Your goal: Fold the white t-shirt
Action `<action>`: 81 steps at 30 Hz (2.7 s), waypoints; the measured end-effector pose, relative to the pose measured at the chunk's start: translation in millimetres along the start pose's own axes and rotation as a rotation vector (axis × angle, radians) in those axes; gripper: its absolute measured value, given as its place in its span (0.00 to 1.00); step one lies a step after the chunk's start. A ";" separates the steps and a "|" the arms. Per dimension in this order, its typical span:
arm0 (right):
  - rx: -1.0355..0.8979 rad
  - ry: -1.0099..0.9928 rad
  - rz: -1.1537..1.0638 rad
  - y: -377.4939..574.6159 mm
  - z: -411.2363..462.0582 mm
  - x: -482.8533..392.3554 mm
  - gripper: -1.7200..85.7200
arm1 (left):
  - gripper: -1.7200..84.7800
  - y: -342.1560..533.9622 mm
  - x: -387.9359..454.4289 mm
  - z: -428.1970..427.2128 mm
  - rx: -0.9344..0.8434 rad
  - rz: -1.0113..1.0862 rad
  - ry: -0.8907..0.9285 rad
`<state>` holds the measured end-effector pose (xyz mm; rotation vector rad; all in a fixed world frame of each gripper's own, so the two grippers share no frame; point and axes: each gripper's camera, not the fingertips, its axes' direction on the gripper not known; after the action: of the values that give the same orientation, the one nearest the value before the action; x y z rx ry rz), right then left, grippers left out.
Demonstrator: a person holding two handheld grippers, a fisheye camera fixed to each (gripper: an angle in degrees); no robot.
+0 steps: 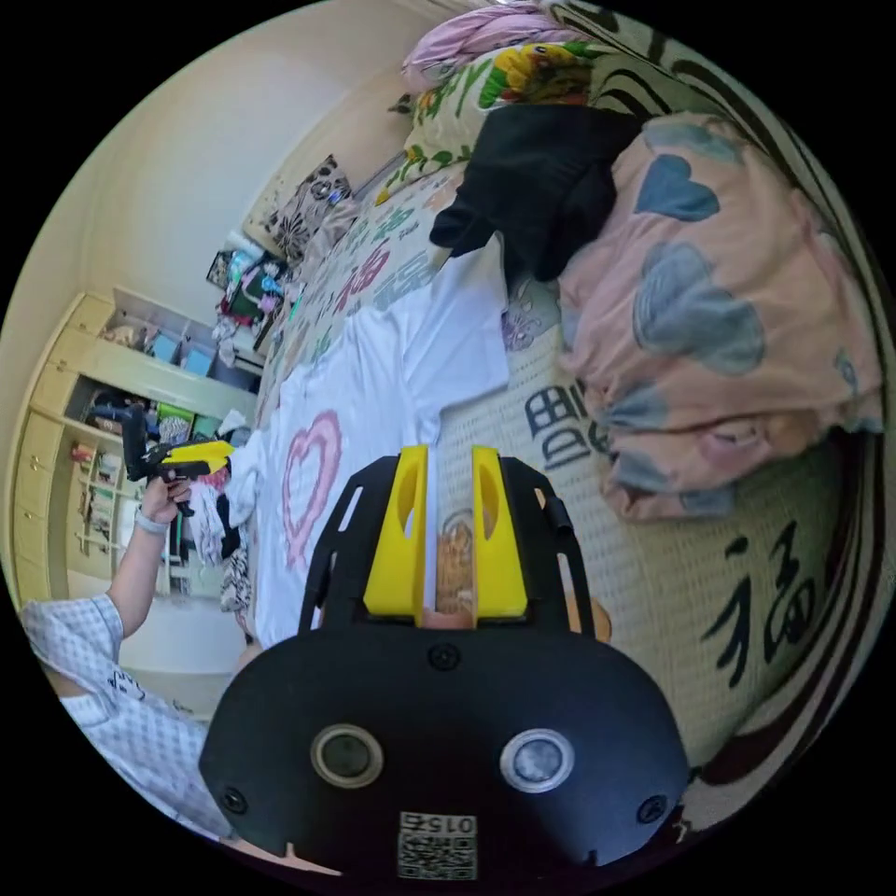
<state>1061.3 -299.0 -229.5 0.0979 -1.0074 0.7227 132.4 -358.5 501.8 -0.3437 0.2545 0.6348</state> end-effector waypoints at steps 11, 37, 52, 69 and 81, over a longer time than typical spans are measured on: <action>-0.027 -0.035 0.163 -68.3 3.0 11.7 0.12 | 0.12 -305.2 89.1 158.6 -0.054 0.081 -0.060; -0.106 0.007 -0.327 -83.2 66.1 -151.4 0.01 | 0.02 -125.7 -28.2 90.7 0.395 -0.277 0.046; -0.180 0.077 -0.266 -105.7 180.4 -158.3 0.08 | 0.11 -108.5 -38.2 87.9 0.389 -0.304 0.067; -0.232 0.041 -0.103 -142.4 310.0 -104.0 0.07 | 0.10 -164.9 -58.0 101.3 0.209 -0.215 0.097; -0.362 0.007 -0.261 -146.0 454.8 -143.4 0.02 | 0.06 -31.8 -75.8 63.4 0.216 -0.302 0.037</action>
<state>766.6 -662.8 -57.9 -0.0870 -1.0799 0.2959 101.0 -398.2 592.5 -0.1807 0.2966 0.3005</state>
